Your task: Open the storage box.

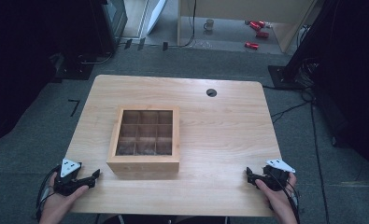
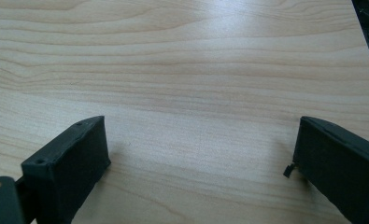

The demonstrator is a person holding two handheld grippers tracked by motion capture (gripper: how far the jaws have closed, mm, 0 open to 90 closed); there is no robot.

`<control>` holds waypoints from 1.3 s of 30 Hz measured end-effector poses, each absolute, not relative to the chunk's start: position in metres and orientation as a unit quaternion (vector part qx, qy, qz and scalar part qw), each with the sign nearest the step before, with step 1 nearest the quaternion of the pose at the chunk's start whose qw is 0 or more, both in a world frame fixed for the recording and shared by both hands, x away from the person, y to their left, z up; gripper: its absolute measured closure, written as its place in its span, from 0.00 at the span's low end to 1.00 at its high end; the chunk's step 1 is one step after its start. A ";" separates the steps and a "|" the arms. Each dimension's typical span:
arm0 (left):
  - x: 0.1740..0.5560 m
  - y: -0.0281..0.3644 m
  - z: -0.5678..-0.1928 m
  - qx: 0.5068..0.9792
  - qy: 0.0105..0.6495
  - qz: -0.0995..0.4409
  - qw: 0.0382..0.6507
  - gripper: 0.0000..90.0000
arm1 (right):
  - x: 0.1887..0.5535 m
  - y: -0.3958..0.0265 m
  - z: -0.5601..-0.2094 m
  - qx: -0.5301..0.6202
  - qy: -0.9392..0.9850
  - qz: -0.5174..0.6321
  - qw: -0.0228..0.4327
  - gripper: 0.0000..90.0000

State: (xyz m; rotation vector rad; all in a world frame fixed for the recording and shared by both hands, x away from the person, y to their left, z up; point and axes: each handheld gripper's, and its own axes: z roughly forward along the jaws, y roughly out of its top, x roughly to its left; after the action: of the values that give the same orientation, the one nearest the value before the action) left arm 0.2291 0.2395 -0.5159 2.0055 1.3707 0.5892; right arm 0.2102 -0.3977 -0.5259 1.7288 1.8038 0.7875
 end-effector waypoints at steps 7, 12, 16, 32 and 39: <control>0.228 0.235 -0.507 0.763 0.515 0.204 0.333 0.21 | 0.212 -0.397 -0.526 0.636 0.667 0.291 0.256 0.02; 0.225 0.234 -0.495 0.753 0.509 0.181 0.375 0.16 | 0.213 -0.397 -0.526 0.634 0.669 0.292 0.255 0.02; 0.223 0.232 -0.492 0.753 0.501 0.172 0.390 0.16 | 0.213 -0.397 -0.526 0.634 0.669 0.292 0.255 0.02; 0.218 0.205 -0.483 0.765 0.465 0.159 0.417 0.17 | 0.214 -0.395 -0.526 0.634 0.669 0.291 0.255 0.02; 0.218 0.200 -0.483 0.766 0.461 0.155 0.419 0.18 | 0.214 -0.394 -0.525 0.633 0.671 0.290 0.255 0.03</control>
State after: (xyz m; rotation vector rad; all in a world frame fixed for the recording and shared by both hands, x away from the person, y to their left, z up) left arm 0.2177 0.1995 -0.4829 1.9214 1.1571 0.3891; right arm 0.2141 -0.3943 -0.5255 1.7185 1.8226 0.7880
